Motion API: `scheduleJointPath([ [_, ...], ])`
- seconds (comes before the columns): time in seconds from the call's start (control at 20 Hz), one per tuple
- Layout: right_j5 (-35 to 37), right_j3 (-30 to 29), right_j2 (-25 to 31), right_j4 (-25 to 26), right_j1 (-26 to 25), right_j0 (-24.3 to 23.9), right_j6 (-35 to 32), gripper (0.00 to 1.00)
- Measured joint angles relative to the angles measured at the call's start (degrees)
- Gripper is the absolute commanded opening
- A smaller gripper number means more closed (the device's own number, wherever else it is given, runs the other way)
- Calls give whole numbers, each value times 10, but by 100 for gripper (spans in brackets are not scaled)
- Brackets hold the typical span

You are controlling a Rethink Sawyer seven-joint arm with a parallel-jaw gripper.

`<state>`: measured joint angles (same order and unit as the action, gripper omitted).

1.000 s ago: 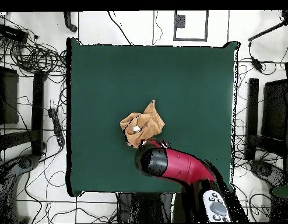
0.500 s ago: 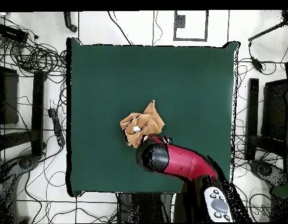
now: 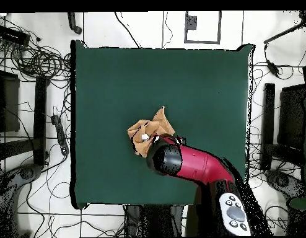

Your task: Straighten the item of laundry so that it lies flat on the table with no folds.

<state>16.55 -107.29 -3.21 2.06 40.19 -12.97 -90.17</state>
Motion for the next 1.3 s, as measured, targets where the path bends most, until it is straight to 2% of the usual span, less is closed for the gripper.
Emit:
scheduleJointPath([
  [0.35, 7, 29, 0, 0, -20, 4, 0, 100],
  [1.3, 7, 40, 0, 0, -25, 41, 0, 100],
])
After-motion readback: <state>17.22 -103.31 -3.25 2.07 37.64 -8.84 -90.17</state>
